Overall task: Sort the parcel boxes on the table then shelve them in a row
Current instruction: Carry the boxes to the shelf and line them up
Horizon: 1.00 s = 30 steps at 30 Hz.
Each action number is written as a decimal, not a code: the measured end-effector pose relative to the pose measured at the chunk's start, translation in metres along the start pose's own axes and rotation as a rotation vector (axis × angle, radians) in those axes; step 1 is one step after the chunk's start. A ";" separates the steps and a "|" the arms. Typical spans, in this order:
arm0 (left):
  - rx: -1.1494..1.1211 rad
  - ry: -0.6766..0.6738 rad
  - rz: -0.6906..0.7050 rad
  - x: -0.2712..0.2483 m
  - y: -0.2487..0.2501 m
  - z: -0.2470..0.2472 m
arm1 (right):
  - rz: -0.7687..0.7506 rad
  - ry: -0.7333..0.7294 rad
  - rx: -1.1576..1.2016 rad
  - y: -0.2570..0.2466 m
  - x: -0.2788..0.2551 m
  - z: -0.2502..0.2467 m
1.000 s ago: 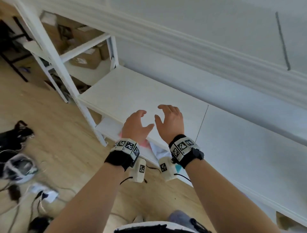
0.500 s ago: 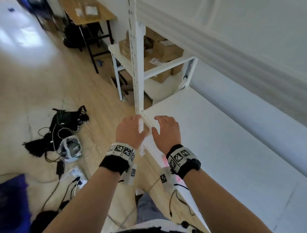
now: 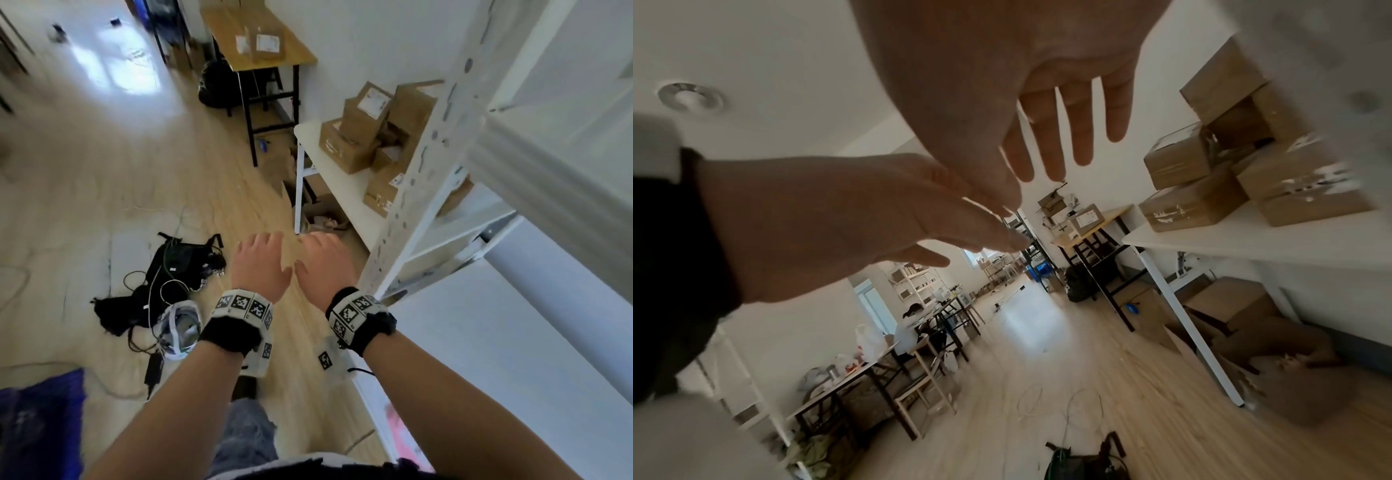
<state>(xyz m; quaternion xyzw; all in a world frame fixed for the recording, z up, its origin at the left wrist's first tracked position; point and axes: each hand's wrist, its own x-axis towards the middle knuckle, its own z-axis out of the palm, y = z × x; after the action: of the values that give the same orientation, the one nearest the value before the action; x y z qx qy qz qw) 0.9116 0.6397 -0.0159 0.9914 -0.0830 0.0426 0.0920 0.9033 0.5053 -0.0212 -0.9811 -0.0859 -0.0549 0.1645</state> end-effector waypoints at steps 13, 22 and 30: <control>-0.080 -0.044 0.247 0.258 -0.098 -0.015 | 0.357 0.106 -0.017 -0.011 0.238 0.014; -0.223 -0.073 0.351 0.383 -0.084 -0.005 | 0.567 0.169 -0.056 0.034 0.329 0.008; -0.246 -0.053 0.432 0.493 -0.036 0.014 | 0.644 0.290 -0.013 0.111 0.411 0.001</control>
<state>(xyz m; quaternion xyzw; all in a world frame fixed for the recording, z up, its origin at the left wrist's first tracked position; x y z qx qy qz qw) 1.4030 0.5947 0.0133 0.9327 -0.2999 0.0248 0.1986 1.3270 0.4639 -0.0011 -0.9409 0.2527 -0.1394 0.1775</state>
